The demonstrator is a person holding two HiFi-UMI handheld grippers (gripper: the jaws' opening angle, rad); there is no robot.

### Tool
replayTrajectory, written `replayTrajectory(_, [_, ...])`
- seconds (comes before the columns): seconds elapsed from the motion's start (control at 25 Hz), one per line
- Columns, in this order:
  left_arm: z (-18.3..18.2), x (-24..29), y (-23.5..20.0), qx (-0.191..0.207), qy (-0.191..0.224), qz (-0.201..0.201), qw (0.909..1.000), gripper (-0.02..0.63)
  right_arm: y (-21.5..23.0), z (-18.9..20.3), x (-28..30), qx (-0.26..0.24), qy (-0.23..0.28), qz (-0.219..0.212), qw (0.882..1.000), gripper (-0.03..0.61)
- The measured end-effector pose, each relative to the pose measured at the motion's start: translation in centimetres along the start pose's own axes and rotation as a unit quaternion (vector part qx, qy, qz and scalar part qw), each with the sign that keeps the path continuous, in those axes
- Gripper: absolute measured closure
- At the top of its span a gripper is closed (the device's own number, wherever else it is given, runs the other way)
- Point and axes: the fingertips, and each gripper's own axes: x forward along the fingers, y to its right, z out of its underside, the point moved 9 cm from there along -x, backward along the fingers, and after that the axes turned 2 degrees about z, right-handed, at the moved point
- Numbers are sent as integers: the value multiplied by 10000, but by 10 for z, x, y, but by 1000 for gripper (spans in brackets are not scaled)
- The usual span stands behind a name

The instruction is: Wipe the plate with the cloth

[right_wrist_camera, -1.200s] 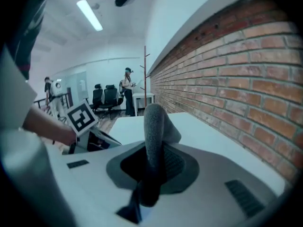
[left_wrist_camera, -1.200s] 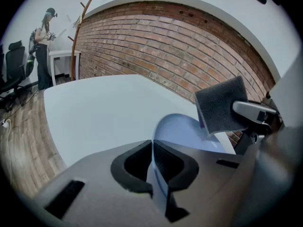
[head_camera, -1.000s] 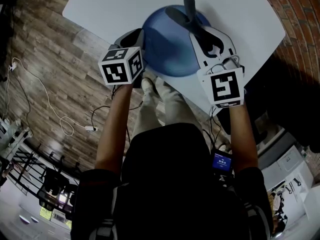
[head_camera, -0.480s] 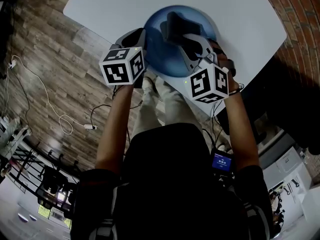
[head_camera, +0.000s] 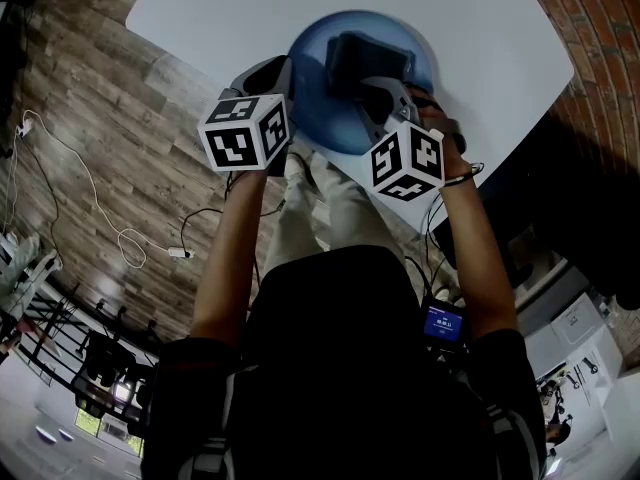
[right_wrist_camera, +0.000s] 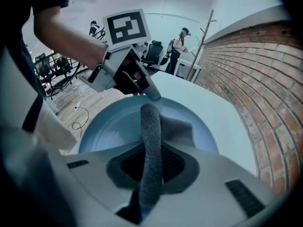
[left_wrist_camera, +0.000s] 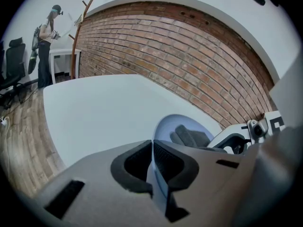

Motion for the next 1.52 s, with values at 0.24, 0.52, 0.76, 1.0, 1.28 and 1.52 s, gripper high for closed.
replayTrajectory(0.24, [0,0,0,-5,4,25,10000,584,-6,6,6,73,-193,-111,9997,525])
replayTrajectory(0.52, [0,-1,0,-21,18,44,10000,584,-7,5,5,82,-269,-126,9995,525])
replayTrajectory(0.76, [2,-1,1,-38,-5,58,10000,584,-9,8,4,-30,-475,-166,9987,525])
replayTrajectory(1.0, [0,-1,1,-46,-7,59,10000,584,-8,16,-1,51,-633,-148,9979,525])
replayTrajectory(1.28, [0,0,2,7,-20,4,10000,584,-11,27,-10,174,-765,-216,9967,525])
replayTrajectory(1.52, [0,0,3,30,-5,-20,10000,586,-17,29,-14,293,-850,-339,9954,525])
